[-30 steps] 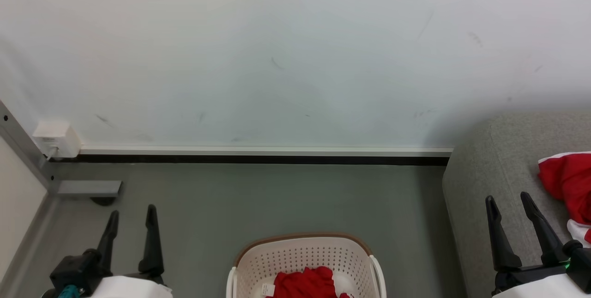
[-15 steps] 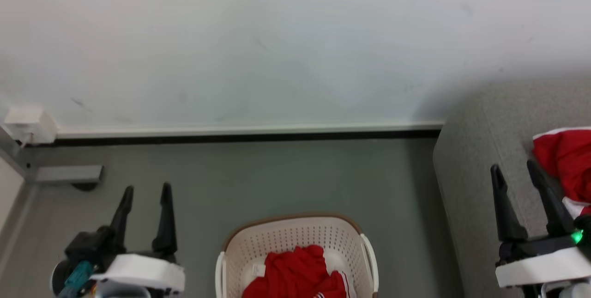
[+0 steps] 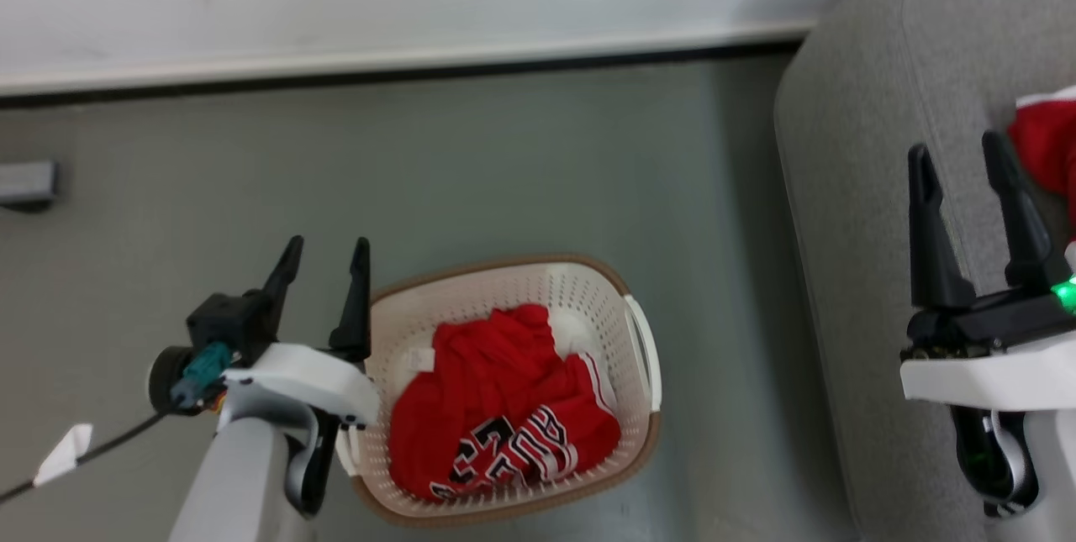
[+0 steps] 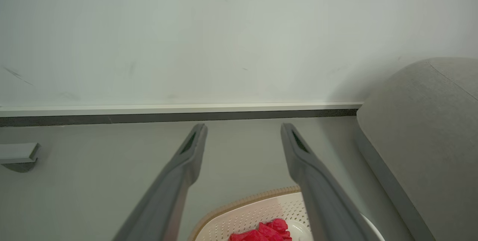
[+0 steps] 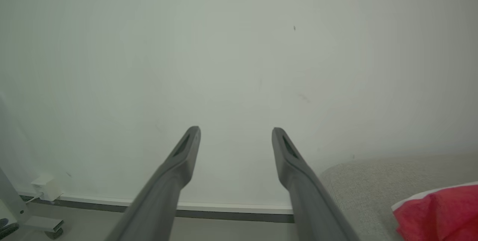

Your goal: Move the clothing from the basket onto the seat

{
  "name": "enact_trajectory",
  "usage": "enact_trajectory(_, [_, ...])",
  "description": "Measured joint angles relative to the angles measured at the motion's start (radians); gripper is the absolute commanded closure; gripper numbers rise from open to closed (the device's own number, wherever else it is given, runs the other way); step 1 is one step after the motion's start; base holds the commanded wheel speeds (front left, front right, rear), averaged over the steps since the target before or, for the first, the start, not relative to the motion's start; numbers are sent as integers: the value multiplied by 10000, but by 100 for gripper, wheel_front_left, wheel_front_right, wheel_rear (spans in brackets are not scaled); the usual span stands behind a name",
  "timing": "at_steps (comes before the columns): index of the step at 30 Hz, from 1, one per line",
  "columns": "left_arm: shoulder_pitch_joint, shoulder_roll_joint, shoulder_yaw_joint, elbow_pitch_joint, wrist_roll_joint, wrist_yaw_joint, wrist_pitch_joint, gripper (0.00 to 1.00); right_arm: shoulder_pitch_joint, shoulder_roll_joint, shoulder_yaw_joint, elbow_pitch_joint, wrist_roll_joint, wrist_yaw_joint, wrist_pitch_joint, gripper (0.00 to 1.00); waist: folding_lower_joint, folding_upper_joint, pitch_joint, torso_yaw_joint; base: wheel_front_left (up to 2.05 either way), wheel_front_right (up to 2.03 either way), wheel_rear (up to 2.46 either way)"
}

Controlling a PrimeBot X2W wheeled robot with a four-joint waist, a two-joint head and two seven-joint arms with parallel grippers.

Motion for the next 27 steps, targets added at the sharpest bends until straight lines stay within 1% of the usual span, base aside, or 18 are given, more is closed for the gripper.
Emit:
enact_trajectory(7, [-1320, 23, -445, 1889, -23, -173, 867, 0, -755, 190, -117, -445, 33, 0, 0, 0, 0, 0, 1392, -517, 0, 0, 0])
enact_trajectory(15, [-2710, 125, -880, 4188, -94, -301, 1866, 0, -1399, 322, -357, -922, 44, 0, 0, 0, -1, 0, 2576, -1191, 0, 0, 0])
enact_trajectory(20, [-3500, 424, -1020, 5626, -115, -343, 2495, 0, -1800, 543, -257, -1200, 136, 0, 0, 0, -1, -1, 3247, -1662, 0, 0, 0])
enact_trajectory(23, [-3974, 489, -1133, 6374, -201, -359, 2957, 0, -1987, 662, -163, -1350, 199, 0, 0, 0, -2, -1, 3654, -1929, 0, 0, 0])
enact_trajectory(27, [-4591, 784, -1336, 7139, -178, -376, 3540, 0, -2278, 821, -21, -1509, 238, 0, 0, 0, -2, -1, 4207, -2294, 0, 0, 0])
